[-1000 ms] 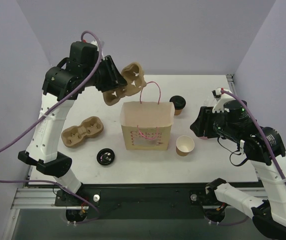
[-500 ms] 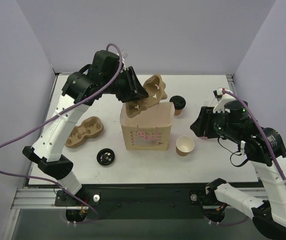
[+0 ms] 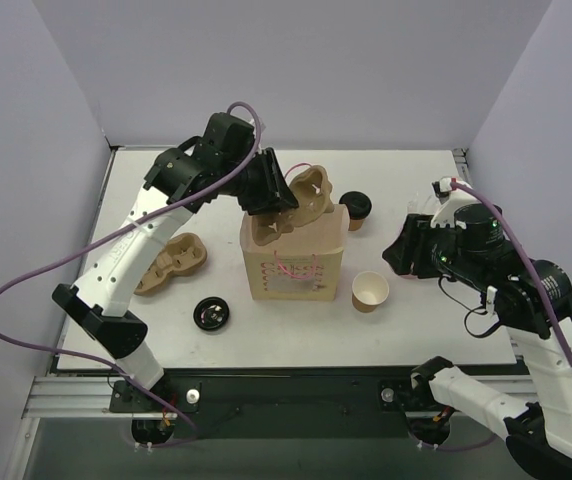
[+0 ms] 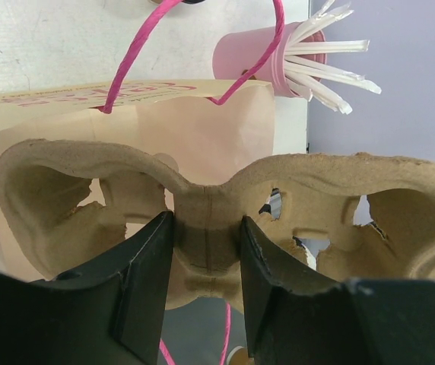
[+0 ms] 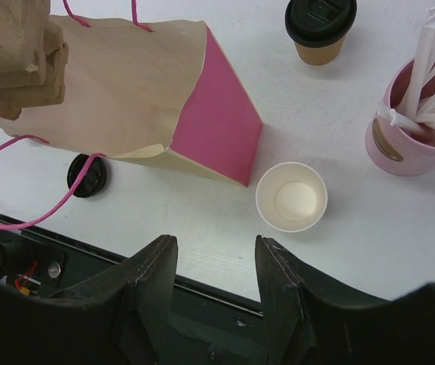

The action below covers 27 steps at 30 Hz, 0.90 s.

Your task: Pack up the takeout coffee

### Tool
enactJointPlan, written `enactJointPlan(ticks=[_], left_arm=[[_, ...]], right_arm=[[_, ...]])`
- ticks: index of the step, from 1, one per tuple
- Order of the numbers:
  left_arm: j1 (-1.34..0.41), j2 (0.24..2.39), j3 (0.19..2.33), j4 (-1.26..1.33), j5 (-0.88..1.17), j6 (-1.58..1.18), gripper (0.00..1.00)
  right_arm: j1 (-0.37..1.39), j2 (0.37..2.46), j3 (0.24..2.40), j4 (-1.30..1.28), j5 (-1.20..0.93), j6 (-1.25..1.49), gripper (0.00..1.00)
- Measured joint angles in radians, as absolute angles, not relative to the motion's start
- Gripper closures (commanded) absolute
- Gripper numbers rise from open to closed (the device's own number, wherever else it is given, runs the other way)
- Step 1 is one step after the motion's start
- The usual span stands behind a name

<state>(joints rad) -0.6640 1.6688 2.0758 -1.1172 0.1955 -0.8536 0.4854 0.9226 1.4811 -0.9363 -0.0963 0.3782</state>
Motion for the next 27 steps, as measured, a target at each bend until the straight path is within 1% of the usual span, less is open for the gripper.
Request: enactJointPlan(ticks=[18,27], left_arm=[[-0.712,1.757,2.081,-1.208,0.056,-0.773,0.56],[-0.757,1.819,2.147,-1.266,-0.008,-0.751,0.56]], right_arm=[[0.485,0.912,1.482,-0.948,-0.092,0.393,0.55],[0.485,0.908,1.482,-0.948,-0.086,0.392,0.55]])
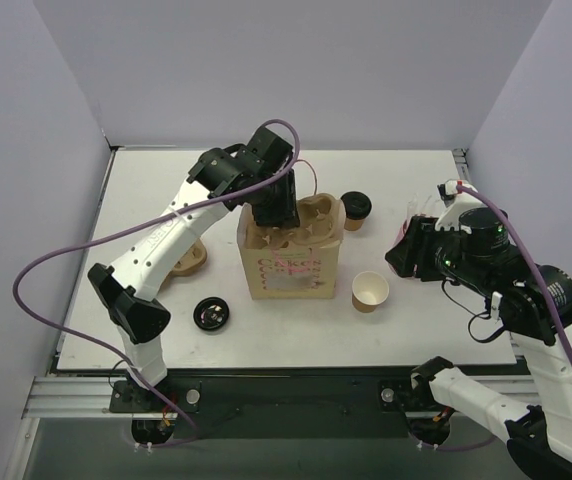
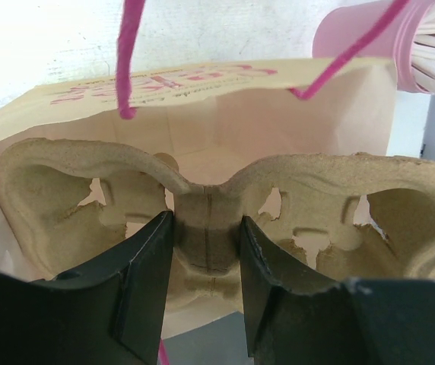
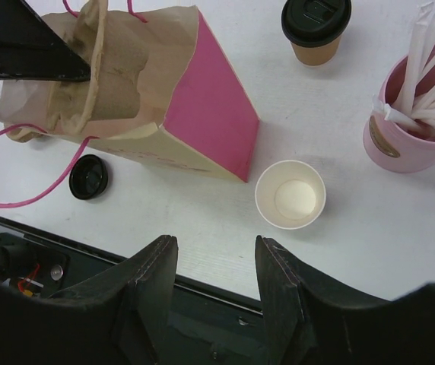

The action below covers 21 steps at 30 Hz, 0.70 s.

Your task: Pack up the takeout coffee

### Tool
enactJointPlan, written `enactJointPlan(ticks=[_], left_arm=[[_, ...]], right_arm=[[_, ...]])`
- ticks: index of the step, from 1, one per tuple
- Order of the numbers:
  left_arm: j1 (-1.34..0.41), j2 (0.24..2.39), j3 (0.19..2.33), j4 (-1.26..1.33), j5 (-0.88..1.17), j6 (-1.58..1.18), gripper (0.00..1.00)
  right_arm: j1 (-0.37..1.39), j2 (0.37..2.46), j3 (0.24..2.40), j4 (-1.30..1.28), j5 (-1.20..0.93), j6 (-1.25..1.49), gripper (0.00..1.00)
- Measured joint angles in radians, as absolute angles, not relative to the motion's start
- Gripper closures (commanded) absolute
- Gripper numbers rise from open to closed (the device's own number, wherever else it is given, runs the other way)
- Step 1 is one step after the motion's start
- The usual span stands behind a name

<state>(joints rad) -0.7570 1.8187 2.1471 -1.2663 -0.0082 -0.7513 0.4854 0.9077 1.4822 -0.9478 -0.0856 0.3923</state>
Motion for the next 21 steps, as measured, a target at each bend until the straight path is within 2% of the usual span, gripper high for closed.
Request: enactJointPlan(ticks=[7,21], left_arm=[[-0.804,1.901,2.255,-1.321,-0.099,-0.746,0.56],[-0.828,1.962,2.262,-1.344,-0.195,-0.747,0.56]], right_arm=[[0.485,0.897,1.482,-0.948,-0.085,0.392,0.55],[0.485,0.854,1.453,-0.954,-0.083,0.397,0.55]])
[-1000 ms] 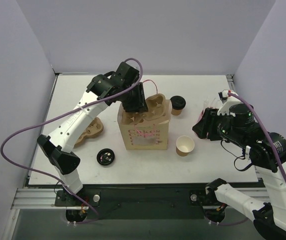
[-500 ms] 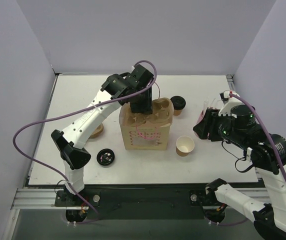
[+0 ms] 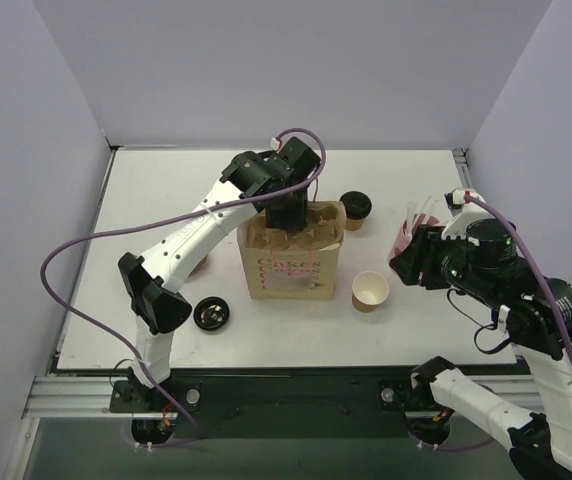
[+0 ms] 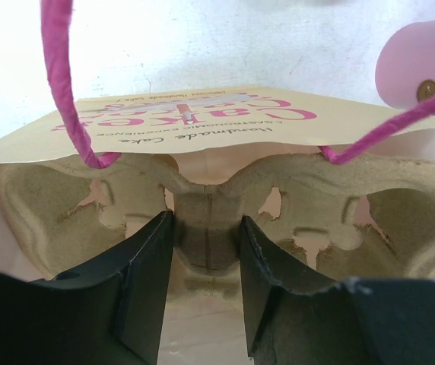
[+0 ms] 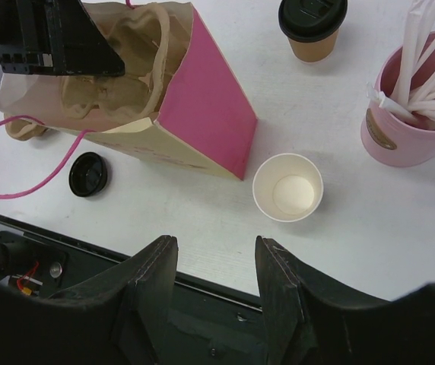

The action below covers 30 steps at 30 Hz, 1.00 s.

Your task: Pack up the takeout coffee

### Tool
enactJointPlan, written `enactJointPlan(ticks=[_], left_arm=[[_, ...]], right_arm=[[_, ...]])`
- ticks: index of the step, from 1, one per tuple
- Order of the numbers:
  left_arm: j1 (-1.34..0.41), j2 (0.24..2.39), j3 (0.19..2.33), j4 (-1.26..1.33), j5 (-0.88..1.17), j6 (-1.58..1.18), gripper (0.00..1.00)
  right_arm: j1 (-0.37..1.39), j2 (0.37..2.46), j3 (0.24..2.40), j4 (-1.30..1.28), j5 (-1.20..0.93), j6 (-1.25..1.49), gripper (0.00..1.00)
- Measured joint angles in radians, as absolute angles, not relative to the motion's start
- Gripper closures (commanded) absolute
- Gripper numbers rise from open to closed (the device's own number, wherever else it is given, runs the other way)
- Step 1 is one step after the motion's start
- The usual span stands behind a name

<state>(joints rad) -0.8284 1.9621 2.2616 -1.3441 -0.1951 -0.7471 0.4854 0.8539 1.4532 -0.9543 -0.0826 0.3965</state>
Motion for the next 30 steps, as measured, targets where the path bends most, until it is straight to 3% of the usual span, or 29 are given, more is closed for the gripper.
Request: enactJointPlan(ticks=[25,30], left_arm=[[-0.877,2.052,2.281,-1.348,-0.336,-0.785,0.55],[-0.892,2.057,2.259,-1.347,-0.356,-0.794,0.50]], right_arm=[[0.485,0.823,1.433,-0.974,-0.083,0.384,0.54],[0.485,0.821,1.434,-0.986,-0.083,0.371,0.54]])
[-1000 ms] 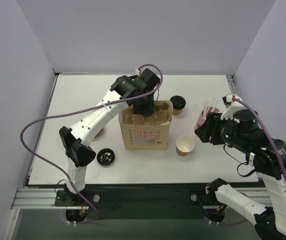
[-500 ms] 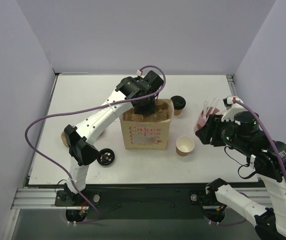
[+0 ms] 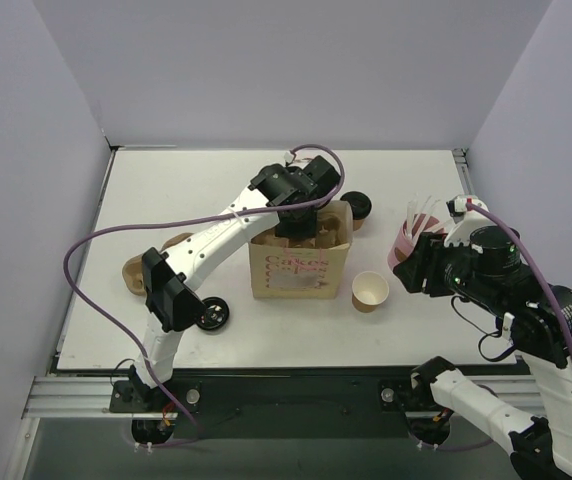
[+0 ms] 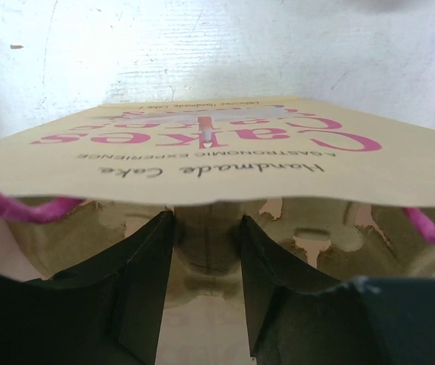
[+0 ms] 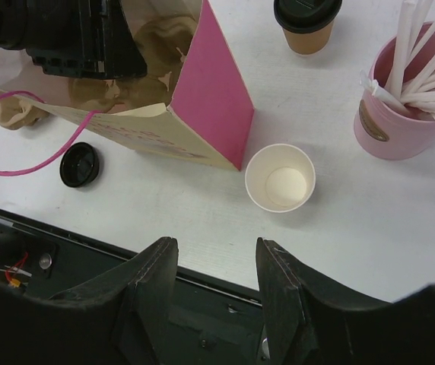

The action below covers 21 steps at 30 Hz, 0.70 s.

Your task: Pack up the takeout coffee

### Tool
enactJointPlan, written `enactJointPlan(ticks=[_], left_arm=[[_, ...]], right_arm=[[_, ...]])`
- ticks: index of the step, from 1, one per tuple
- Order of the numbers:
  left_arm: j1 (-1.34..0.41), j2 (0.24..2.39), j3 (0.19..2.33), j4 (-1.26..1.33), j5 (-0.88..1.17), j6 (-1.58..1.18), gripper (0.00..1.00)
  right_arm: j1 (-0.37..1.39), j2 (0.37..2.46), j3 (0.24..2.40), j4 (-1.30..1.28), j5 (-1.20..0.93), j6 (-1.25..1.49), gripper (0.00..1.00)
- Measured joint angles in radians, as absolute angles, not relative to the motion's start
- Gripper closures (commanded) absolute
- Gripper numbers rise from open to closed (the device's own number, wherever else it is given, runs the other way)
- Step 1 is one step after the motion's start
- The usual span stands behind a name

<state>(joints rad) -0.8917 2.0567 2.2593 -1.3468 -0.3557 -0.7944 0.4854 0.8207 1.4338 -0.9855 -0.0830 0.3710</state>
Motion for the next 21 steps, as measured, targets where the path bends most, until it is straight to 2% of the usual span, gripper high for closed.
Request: enactJointPlan(ticks=[12,21], left_arm=[[-0.894,2.055,2.191,-1.350,-0.389,-0.798,0.33],[-0.885,2.055,2.310,-1.355,-0.372,-0.756,0.32]], right_arm=[[0.485,0.818,1.434,-0.993,-0.082,0.365,0.54],[0.485,0.824,1.434,-0.992,-0.075,0.386,0.54]])
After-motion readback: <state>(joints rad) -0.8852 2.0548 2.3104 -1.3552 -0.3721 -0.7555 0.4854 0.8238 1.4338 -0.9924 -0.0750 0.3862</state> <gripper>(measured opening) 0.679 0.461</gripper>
